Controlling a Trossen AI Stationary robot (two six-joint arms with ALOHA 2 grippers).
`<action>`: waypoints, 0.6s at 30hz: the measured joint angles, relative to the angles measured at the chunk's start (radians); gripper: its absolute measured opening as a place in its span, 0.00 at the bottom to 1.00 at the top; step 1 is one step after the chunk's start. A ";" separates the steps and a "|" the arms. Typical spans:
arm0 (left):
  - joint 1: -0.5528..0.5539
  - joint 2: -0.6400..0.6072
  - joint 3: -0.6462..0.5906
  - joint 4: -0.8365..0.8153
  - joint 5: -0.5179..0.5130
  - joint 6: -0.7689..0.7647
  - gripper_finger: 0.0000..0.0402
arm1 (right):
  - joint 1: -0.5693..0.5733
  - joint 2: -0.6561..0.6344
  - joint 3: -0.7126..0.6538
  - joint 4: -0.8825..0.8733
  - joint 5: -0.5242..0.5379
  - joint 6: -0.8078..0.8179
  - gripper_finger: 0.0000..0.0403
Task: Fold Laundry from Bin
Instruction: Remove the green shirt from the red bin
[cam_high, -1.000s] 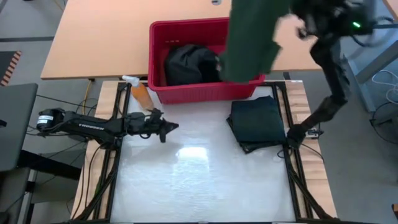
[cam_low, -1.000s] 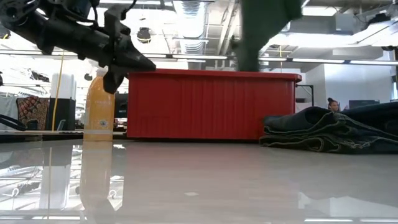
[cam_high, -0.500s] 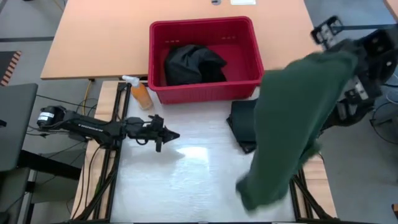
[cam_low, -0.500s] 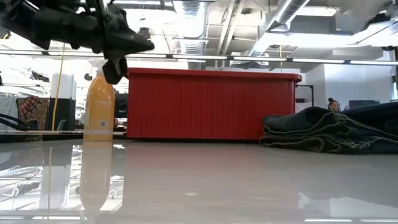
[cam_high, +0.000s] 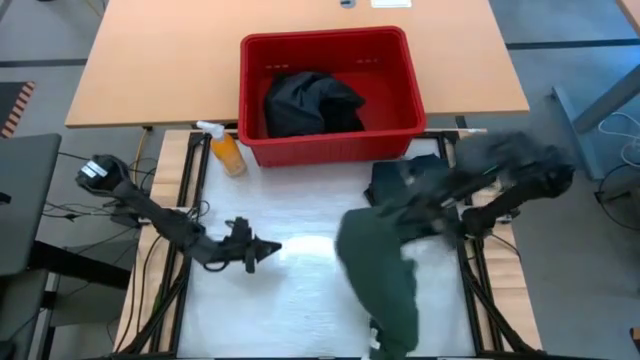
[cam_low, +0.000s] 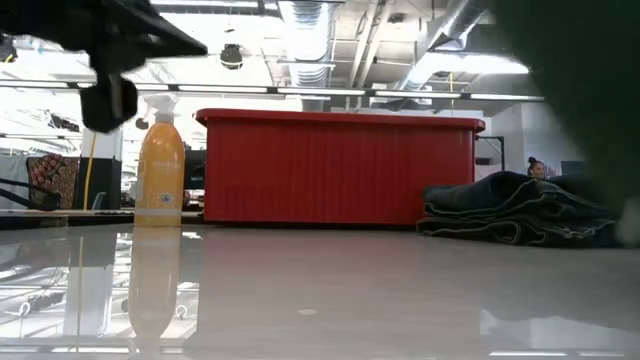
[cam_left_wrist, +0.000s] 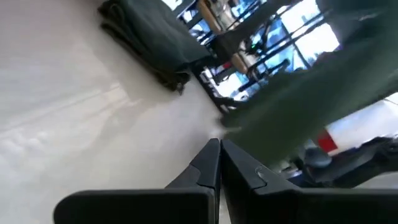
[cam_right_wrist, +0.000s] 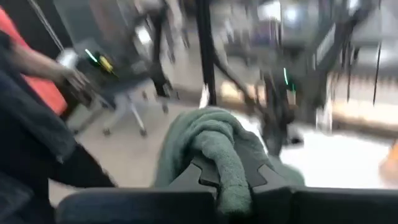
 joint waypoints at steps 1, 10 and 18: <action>-0.025 0.018 0.018 0.003 -0.032 0.009 0.00 | 0.007 0.010 -0.033 0.018 0.031 0.005 0.07; -0.063 0.121 0.127 -0.001 -0.130 0.298 0.02 | -0.025 0.145 -0.111 0.236 0.092 0.036 0.07; -0.115 -0.066 0.130 -0.093 -0.093 0.583 0.22 | -0.123 0.275 -0.111 0.223 0.024 0.099 0.07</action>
